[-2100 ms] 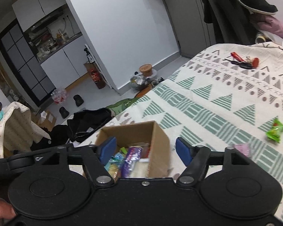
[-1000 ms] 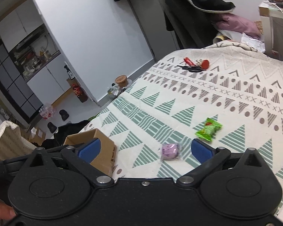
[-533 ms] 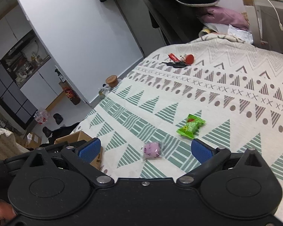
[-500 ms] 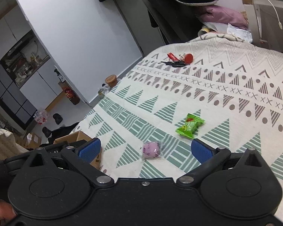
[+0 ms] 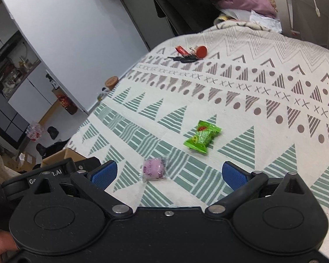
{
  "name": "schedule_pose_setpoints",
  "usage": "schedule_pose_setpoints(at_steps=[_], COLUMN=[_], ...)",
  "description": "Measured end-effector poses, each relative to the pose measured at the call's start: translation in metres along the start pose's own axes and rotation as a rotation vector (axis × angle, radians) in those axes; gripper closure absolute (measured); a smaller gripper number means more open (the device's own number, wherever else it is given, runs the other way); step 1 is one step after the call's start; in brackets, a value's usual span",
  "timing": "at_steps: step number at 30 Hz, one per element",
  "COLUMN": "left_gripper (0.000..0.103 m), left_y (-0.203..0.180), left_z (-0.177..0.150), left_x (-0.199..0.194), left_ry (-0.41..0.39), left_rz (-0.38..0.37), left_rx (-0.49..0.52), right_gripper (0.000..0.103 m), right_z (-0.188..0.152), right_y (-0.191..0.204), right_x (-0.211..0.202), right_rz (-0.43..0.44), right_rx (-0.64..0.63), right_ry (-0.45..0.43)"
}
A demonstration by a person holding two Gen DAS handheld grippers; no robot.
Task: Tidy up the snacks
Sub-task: 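Move both tools back over the purple and green packets on the bed, then grasp the purple round packet with the left tool while the right tool grasps the green candy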
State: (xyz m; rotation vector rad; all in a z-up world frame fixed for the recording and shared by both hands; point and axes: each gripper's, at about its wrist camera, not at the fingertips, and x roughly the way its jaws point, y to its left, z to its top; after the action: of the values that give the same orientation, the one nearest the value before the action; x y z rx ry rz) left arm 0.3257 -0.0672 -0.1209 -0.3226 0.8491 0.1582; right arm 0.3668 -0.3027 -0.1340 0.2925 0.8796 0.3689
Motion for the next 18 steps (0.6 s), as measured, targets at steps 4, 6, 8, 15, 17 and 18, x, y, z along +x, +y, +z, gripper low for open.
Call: schedule_pose_setpoints(at_steps=[4, 6, 8, 15, 17, 18], left_gripper=[0.007, 0.008, 0.010, 0.014, 0.017, 0.017], left_y=[0.005, 0.007, 0.010, 0.013, 0.007, 0.005], left_z=[0.002, 0.003, 0.003, 0.004, 0.002, 0.001], left_x=[0.016, 0.026, 0.035, 0.069, 0.078, 0.083], left_ry=[0.018, 0.031, 0.039, 0.101, 0.117, 0.126], left_rz=[-0.014, -0.021, -0.021, -0.072, -0.092, -0.101], left_rx=[-0.016, -0.022, -0.028, -0.059, -0.057, -0.058], right_gripper=[0.002, 0.004, 0.006, 0.014, 0.016, 0.018], right_z=[0.001, 0.001, 0.001, 0.006, 0.009, 0.010], right_y=[-0.007, -0.009, -0.010, -0.023, -0.025, -0.026], right_x=[0.016, 0.023, 0.030, 0.050, 0.055, 0.057], right_rz=[-0.009, -0.020, -0.028, -0.067, -0.079, -0.083], right_rx=[0.032, 0.042, 0.045, 0.108, 0.118, 0.124], right_ry=[0.030, 0.042, 0.052, 0.070, 0.069, 0.070])
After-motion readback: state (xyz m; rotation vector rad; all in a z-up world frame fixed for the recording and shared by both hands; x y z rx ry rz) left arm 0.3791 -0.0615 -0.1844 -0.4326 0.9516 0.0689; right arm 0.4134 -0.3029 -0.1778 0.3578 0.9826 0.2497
